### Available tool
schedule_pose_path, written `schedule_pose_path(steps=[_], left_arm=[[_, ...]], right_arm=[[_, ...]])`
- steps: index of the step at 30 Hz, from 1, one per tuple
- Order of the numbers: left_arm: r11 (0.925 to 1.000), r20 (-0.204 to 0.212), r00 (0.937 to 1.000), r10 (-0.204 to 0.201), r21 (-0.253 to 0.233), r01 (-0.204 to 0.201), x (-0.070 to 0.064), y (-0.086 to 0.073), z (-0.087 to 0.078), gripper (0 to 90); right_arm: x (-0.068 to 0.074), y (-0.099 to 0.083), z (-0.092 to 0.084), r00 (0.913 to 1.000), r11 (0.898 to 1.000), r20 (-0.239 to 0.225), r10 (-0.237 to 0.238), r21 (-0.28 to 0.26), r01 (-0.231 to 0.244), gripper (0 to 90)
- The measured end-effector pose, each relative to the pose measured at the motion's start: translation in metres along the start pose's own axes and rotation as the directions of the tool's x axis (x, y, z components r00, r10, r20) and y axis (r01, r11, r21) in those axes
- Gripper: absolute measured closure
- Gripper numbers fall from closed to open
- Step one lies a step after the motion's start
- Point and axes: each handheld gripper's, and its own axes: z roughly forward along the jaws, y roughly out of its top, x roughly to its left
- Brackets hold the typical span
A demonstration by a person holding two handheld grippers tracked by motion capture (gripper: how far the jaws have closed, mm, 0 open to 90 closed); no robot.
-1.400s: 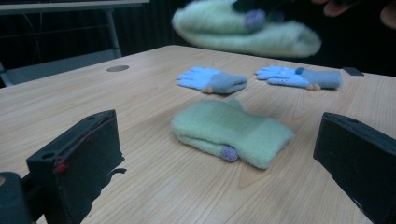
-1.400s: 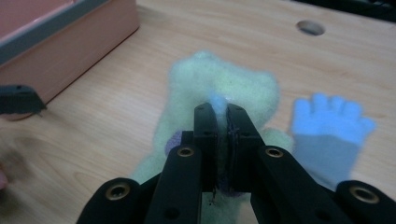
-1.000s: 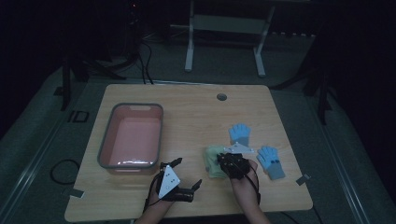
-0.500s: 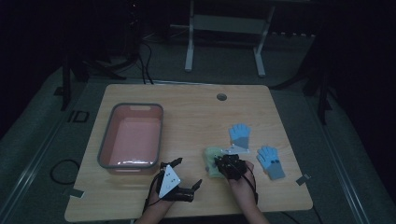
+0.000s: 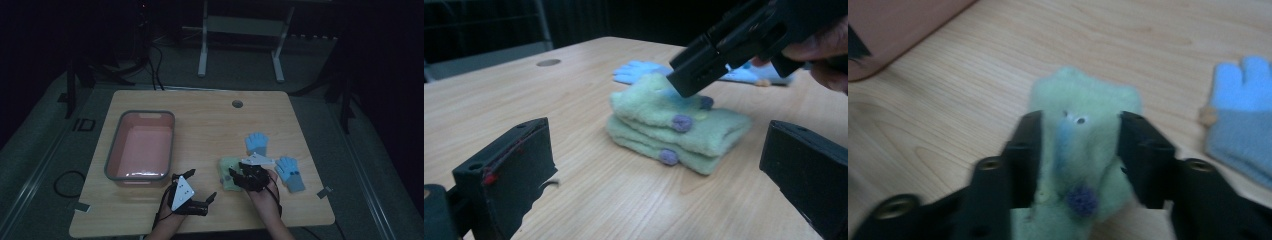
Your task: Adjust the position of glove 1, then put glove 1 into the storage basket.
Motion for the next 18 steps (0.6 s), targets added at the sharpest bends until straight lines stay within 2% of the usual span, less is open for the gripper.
schedule_pose_path(steps=[2,4,6,7,9,11,14,16,18], left_arm=[[0.9999,-0.011,0.9999,0.002,0.015,-0.002,0.001,0.000,0.000,1.1],[0.9994,0.005,1.0000,-0.008,0.033,0.008,0.001,0.001,0.001,1.1],[0.9981,0.020,0.9996,-0.021,0.058,0.020,0.002,0.002,0.002,1.1],[0.9978,0.023,0.9995,-0.021,0.064,0.019,0.002,0.002,0.003,1.1],[0.9975,0.011,0.9998,-0.014,0.069,0.013,0.002,0.002,0.002,1.1],[0.9958,0.025,0.9995,-0.021,0.089,0.019,0.002,0.002,0.003,1.1],[0.9910,0.057,0.9981,-0.023,0.133,0.015,0.003,0.005,0.005,1.1],[0.9880,0.060,0.9982,-0.001,0.154,-0.009,0.000,0.007,0.007,1.1],[0.9887,0.073,0.9973,0.003,0.149,-0.014,-0.001,0.009,0.008,1.1]], right_arm=[[-0.004,0.002,-0.002,0.9997,1.000,-0.014,-0.018,-0.001,0.018,39.7],[-0.009,0.002,-0.002,0.9983,0.999,-0.051,-0.029,0.021,0.030,29.0],[-0.015,0.002,-0.003,0.9958,0.999,-0.088,-0.024,0.023,0.026,24.9],[-0.018,0.001,-0.004,0.9935,1.000,-0.113,-0.016,0.012,0.017,17.6],[-0.021,0.000,-0.006,0.9903,0.999,-0.134,-0.037,-0.003,0.037,17.2],[-0.025,-0.001,-0.009,0.9904,0.997,-0.115,-0.078,-0.028,0.075,18.0],[-0.034,-0.001,-0.015,0.9861,0.992,-0.124,-0.111,-0.080,0.101,17.1],[-0.038,0.001,-0.017,0.9848,0.992,-0.133,-0.112,-0.078,0.102,15.8],[-0.043,0.002,-0.018,0.9846,0.994,-0.148,-0.094,-0.067,0.084,15.0]])
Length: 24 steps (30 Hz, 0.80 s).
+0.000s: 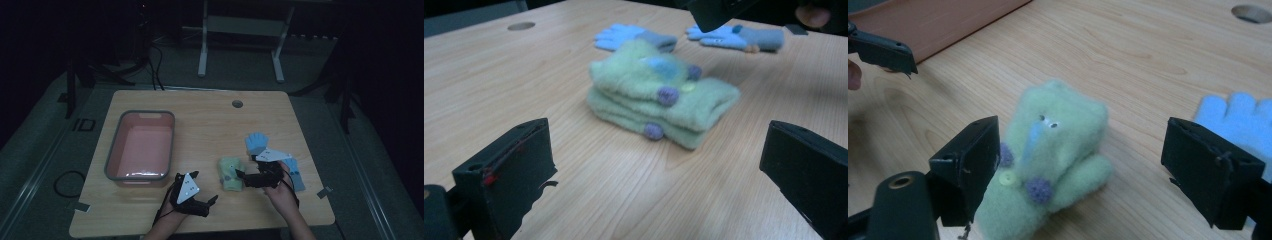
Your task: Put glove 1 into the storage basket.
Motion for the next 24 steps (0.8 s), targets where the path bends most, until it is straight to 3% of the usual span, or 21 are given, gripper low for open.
schedule_pose_path(steps=[2,3,5,8,9,11,14,16,18,20,22,24], left_arm=[[0.9990,0.025,0.9994,0.026,0.037,-0.026,-0.001,0.003,0.004,1.1],[0.9990,0.044,0.9985,0.032,0.029,-0.033,-0.001,0.003,0.005,1.1],[0.9976,0.072,0.9960,0.052,0.043,-0.055,-0.003,0.006,0.011,4.1],[0.9891,0.117,0.9849,0.128,0.058,-0.136,-0.010,0.014,0.020,7.9],[0.9847,0.154,0.9763,0.152,0.060,-0.163,-0.013,0.016,0.024,11.5],[0.9700,0.164,0.9622,0.217,0.074,-0.232,-0.019,0.020,0.032,18.2],[0.9381,0.186,0.9339,0.305,0.110,-0.328,-0.021,0.023,0.045,24.6],[0.9243,0.204,0.9201,0.334,0.120,-0.362,-0.019,0.024,0.052,31.0],[0.9027,0.230,0.8997,0.371,0.138,-0.408,-0.017,0.025,0.057,39.7],[0.8856,0.249,0.8835,0.397,0.149,-0.440,-0.016,0.025,0.061,42.1],[0.8685,0.257,0.8701,0.421,0.163,-0.468,-0.013,0.026,0.064,44.2],[0.8637,0.265,0.8663,0.424,0.170,-0.474,-0.012,0.027,0.066,46.4]], right_arm=[[-0.003,0.002,0.000,0.9994,0.999,-0.008,0.034,-0.014,-0.034,13.3],[-0.004,0.002,0.000,0.9986,0.999,-0.034,0.042,-0.030,-0.043,12.0],[-0.005,0.003,0.002,0.9976,0.999,-0.061,0.032,-0.025,-0.034,11.1],[-0.006,0.007,0.007,0.9972,1.000,-0.072,0.020,-0.006,-0.020,23.7],[-0.008,0.009,0.009,0.9975,1.000,-0.070,0.015,0.003,-0.015,28.6],[-0.011,0.014,0.012,0.9972,1.000,-0.074,0.015,-0.002,-0.015,33.8],[-0.017,0.022,0.020,0.9942,1.000,-0.105,0.023,0.010,-0.022,40.8],[-0.021,0.027,0.026,0.9892,0.999,-0.142,0.038,0.026,-0.034,42.3],[-0.024,0.029,0.034,0.9873,0.998,-0.154,0.037,0.049,-0.030,43.4],[-0.028,0.029,0.043,0.9817,0.996,-0.181,0.059,0.077,-0.046,43.4],[-0.029,0.027,0.051,0.9762,0.992,-0.203,0.076,0.110,-0.055,41.2],[-0.031,0.023,0.058,0.9713,0.989,-0.215,0.102,0.129,-0.075,41.6]])
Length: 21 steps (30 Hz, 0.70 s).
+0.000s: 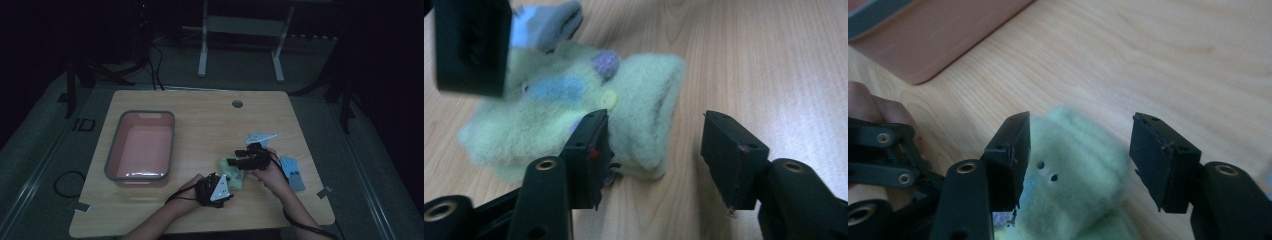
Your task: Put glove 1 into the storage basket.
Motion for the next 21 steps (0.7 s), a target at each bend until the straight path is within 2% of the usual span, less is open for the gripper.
schedule_pose_path(steps=[2,5,6,10,13,18,21], left_arm=[[0.9998,-0.007,0.9998,0.017,0.014,-0.017,0.002,0.000,0.002,47.3],[0.9996,-0.020,0.9997,0.016,0.022,-0.016,0.002,-0.002,0.007,47.3],[0.9997,-0.022,0.9997,0.012,0.022,-0.012,0.001,-0.001,0.007,47.3],[0.9985,-0.051,0.9979,0.040,0.039,-0.038,-0.002,0.005,0.011,49.1],[0.9968,-0.079,0.9954,0.053,0.064,-0.048,-0.002,0.008,0.015,58.8],[0.9972,-0.060,0.9980,0.017,0.074,-0.012,0.004,0.008,0.015,72.2],[0.9962,-0.038,0.9992,-0.011,0.086,0.014,0.009,0.009,0.013,76.2]], right_arm=[[-0.002,-0.003,0.005,0.9999,1.000,0.004,0.010,0.016,-0.010,41.2],[-0.009,-0.009,0.011,0.9989,0.998,-0.003,0.047,0.032,-0.047,41.4],[-0.011,-0.013,0.014,0.9985,0.997,-0.006,0.055,0.053,-0.054,41.6],[-0.015,-0.020,0.019,0.9957,0.995,-0.027,0.088,0.057,-0.086,42.5],[-0.017,-0.022,0.020,0.9934,0.993,-0.042,0.107,0.059,-0.104,45.6],[-0.017,-0.021,0.020,0.9913,0.991,-0.056,0.119,0.070,-0.115,57.8],[-0.016,-0.020,0.018,0.9895,0.990,-0.063,0.130,0.069,-0.126,66.1]])
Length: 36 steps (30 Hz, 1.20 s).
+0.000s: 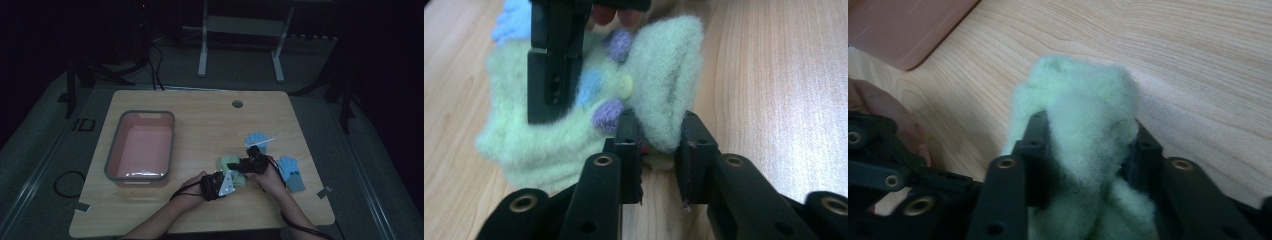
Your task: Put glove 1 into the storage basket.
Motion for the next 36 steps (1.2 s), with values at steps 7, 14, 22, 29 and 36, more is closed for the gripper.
schedule_pose_path(steps=[7,14,22,29,36], left_arm=[[0.9994,0.011,0.9999,-0.001,0.033,0.001,0.007,0.009,-0.010,78.6],[0.9994,-0.010,0.9999,-0.010,0.032,0.010,0.018,0.020,-0.031,78.6],[0.9996,-0.035,0.9992,-0.020,0.017,0.021,0.031,0.028,-0.057,78.6],[0.9998,-0.056,0.9984,-0.011,0.016,0.012,0.038,0.028,-0.077,78.6],[0.9998,-0.093,0.9956,-0.008,0.015,0.010,0.048,0.027,-0.097,78.6]], right_arm=[[0.004,0.003,-0.007,1.0000,1.000,-0.007,0.004,-0.027,-0.005,72.0],[0.015,0.017,-0.017,0.9999,0.998,-0.003,-0.014,-0.066,0.014,72.3],[0.033,0.039,-0.028,0.9990,0.993,-0.002,-0.044,-0.106,0.043,72.2],[0.048,0.055,-0.030,0.9974,0.990,-0.008,-0.072,-0.120,0.071,72.3],[0.062,0.076,-0.030,0.9948,0.986,-0.014,-0.101,-0.133,0.098,72.3]])
